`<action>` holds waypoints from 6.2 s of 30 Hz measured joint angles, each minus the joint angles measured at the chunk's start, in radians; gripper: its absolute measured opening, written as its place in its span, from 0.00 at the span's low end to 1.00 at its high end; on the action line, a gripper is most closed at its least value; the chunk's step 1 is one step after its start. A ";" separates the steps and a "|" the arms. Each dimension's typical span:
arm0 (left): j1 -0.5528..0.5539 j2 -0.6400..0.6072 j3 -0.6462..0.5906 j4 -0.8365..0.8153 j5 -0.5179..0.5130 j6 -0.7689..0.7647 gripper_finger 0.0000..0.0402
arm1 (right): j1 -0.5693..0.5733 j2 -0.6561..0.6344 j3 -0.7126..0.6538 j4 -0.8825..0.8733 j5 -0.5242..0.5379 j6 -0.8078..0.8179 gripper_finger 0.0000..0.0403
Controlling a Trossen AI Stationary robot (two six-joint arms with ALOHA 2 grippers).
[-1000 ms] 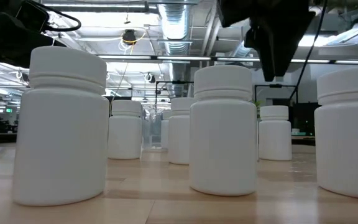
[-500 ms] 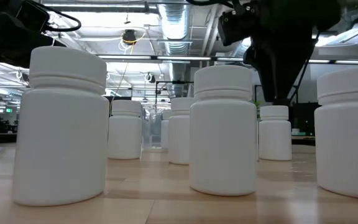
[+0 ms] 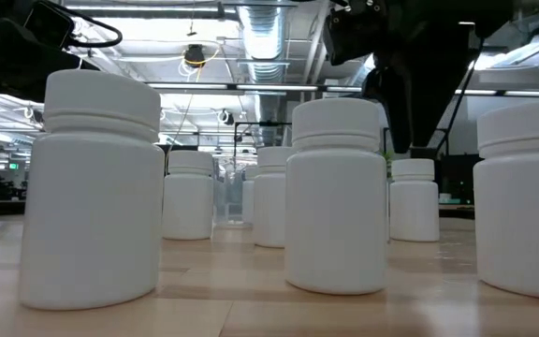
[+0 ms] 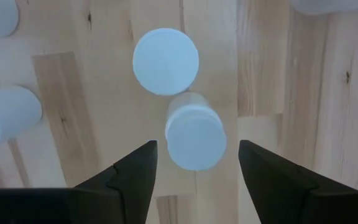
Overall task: Pick and place pill bottles into a basket
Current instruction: Put the pill bottles into the container
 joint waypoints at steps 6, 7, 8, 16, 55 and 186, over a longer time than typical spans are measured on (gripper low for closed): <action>0.000 0.000 0.000 0.000 0.000 0.000 0.53 | -0.001 0.013 0.000 -0.010 0.003 -0.015 0.55; 0.000 0.000 0.000 0.000 0.000 0.000 0.53 | -0.001 0.013 0.000 -0.008 0.003 -0.017 0.55; 0.000 0.000 0.000 0.000 0.000 0.000 0.53 | 0.000 0.012 0.000 0.001 0.004 -0.021 0.55; 0.000 0.000 0.000 0.000 0.000 0.000 0.53 | 0.000 0.012 0.001 0.001 0.022 -0.022 0.57; 0.000 0.000 0.000 0.000 0.000 -0.006 0.53 | 0.000 0.012 -0.088 0.093 0.000 -0.059 0.58; 0.000 0.000 0.000 -0.007 0.000 -0.034 0.53 | -0.407 0.011 0.432 -0.079 0.006 -0.622 0.37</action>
